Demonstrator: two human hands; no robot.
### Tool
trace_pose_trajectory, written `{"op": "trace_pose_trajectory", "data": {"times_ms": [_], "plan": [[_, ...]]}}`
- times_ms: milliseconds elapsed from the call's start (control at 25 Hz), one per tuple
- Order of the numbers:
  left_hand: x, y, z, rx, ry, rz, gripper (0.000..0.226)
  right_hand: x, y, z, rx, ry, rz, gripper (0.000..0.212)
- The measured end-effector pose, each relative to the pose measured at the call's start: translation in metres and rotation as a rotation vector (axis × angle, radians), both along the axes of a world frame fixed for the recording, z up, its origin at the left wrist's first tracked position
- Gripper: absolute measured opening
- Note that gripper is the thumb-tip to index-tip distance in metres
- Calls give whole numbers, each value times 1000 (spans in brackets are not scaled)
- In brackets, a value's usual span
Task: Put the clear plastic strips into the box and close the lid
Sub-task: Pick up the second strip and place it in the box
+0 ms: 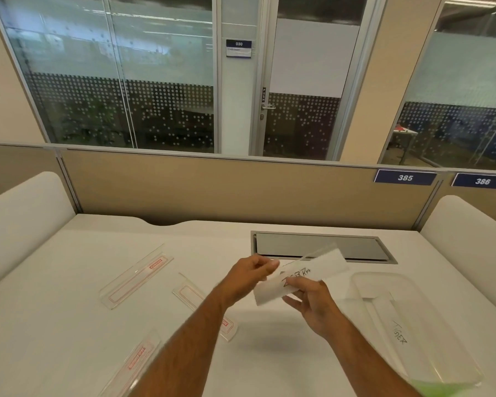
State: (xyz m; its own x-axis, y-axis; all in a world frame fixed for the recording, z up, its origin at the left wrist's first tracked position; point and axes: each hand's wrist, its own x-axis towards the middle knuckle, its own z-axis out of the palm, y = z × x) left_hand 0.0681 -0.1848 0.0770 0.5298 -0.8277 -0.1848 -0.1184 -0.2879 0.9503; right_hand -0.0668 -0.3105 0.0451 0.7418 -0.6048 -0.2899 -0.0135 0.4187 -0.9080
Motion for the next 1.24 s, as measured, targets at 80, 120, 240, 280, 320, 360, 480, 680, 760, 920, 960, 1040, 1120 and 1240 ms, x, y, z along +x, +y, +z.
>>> {"op": "trace_pose_trajectory", "data": {"times_ms": [80,120,240,280,320,360,480,680,760,920,960,1040,1120,1240], "plan": [[-5,2,0,34,-72,-20,56,-4,5,3,62,-8,-3,12],[-5,4,0,51,-99,-27,59,-6,7,4,85,-13,1,7],[-3,12,1,71,-176,-58,71,-9,12,5,122,-43,-2,11],[-2,13,2,79,-230,-71,73,-10,13,6,124,-48,-5,17],[-1,14,3,88,-290,-83,74,-11,14,6,116,-51,-9,23],[0,15,4,97,-343,-90,74,-12,15,7,102,-57,-16,29],[6,22,7,108,-395,-92,72,-21,4,11,64,-132,-109,40],[18,38,11,106,-393,-69,69,-41,-28,22,-47,-221,-212,47],[19,42,14,128,-410,-61,71,-47,-34,27,-257,-115,-147,55],[18,49,17,156,-448,-88,71,-55,-41,41,-742,231,132,48],[18,51,18,159,-451,-90,70,-56,-41,46,-811,298,187,47],[16,52,19,163,-456,-87,69,-55,-41,52,-906,365,258,46],[15,53,19,159,-464,-80,70,-53,-39,58,-957,385,286,45],[13,53,18,159,-480,-80,70,-52,-35,63,-1005,427,306,43]]}}
